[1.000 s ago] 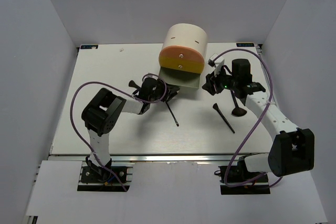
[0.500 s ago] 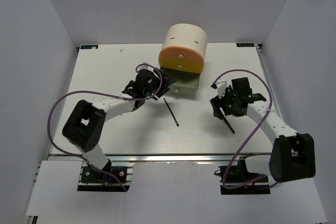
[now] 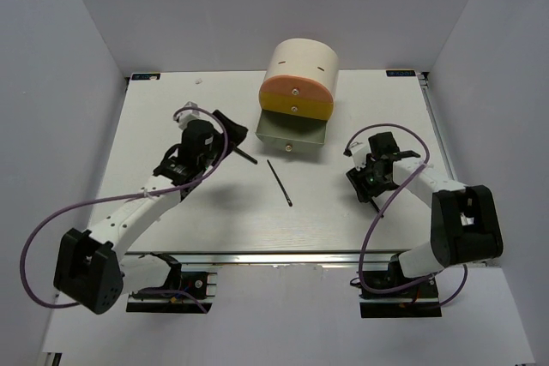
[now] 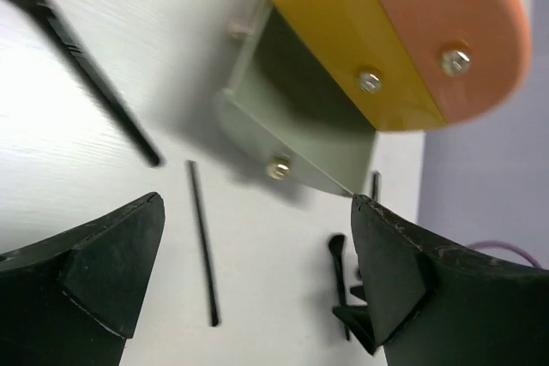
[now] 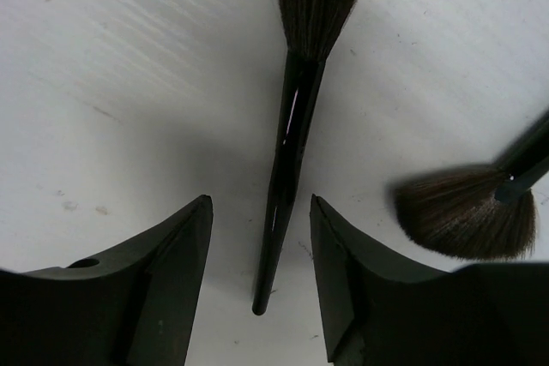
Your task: Organize the makeup
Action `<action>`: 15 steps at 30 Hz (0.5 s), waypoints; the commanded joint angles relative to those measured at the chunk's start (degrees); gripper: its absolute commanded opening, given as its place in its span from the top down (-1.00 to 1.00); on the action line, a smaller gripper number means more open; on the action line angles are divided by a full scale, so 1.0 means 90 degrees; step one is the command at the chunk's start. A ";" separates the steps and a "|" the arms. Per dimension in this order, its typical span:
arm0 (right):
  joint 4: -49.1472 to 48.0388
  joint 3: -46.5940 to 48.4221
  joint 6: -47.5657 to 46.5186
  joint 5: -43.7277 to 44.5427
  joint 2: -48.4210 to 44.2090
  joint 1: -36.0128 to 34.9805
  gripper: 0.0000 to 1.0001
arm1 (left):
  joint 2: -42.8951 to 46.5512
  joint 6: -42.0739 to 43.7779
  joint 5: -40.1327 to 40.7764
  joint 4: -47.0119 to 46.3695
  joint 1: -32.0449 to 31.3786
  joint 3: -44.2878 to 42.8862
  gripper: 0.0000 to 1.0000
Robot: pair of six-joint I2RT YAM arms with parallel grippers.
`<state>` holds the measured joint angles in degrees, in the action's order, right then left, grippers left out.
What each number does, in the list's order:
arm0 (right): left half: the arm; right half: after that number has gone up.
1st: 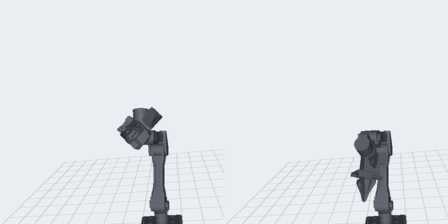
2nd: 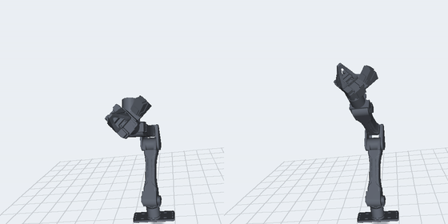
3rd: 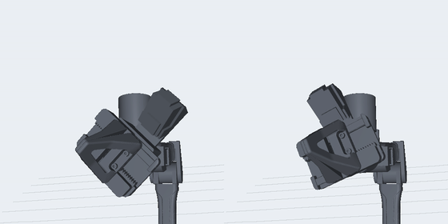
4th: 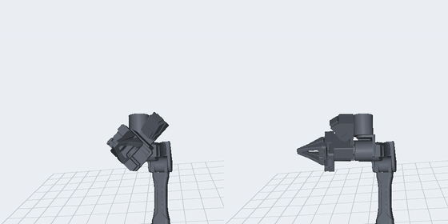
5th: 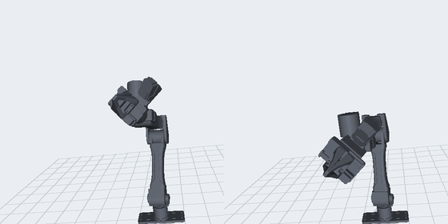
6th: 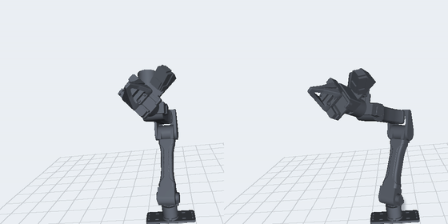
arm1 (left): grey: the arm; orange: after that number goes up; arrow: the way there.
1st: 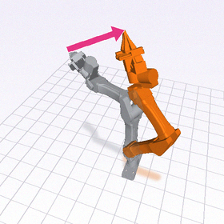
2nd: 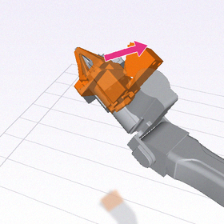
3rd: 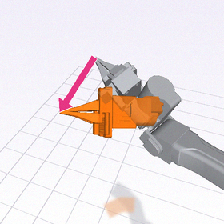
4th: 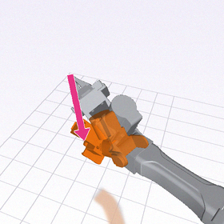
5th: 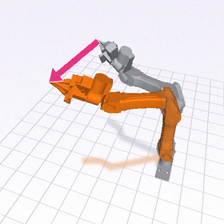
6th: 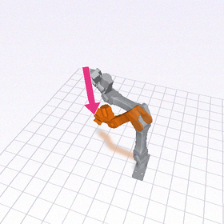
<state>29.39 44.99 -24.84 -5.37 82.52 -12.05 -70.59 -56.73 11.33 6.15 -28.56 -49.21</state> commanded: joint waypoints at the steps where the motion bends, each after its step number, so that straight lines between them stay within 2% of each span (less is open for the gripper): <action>1: -0.0277 -0.0019 0.0045 0.0254 0.0274 0.0021 -0.09 | 0.0508 0.0239 0.0294 0.0654 0.0418 0.0292 -0.96; 7: -0.0521 -0.0145 -0.0091 0.0352 0.0606 0.0011 0.09 | 0.1085 0.0298 0.0274 0.0927 0.0790 0.0633 -0.96; 13: -0.0580 -0.0507 -0.0296 0.0186 0.0597 0.0011 0.47 | 0.1203 0.0122 0.0137 0.0879 0.0888 0.0927 -0.96; 15: -0.0502 -0.0546 -0.0433 0.0041 0.0422 0.0011 0.67 | 0.1144 0.0034 0.0059 0.0859 0.0897 0.0966 -0.94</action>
<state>24.45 43.79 -26.06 -5.43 85.12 -12.08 -60.77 -55.59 12.82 13.52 -20.88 -41.28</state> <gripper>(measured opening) 0.197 0.974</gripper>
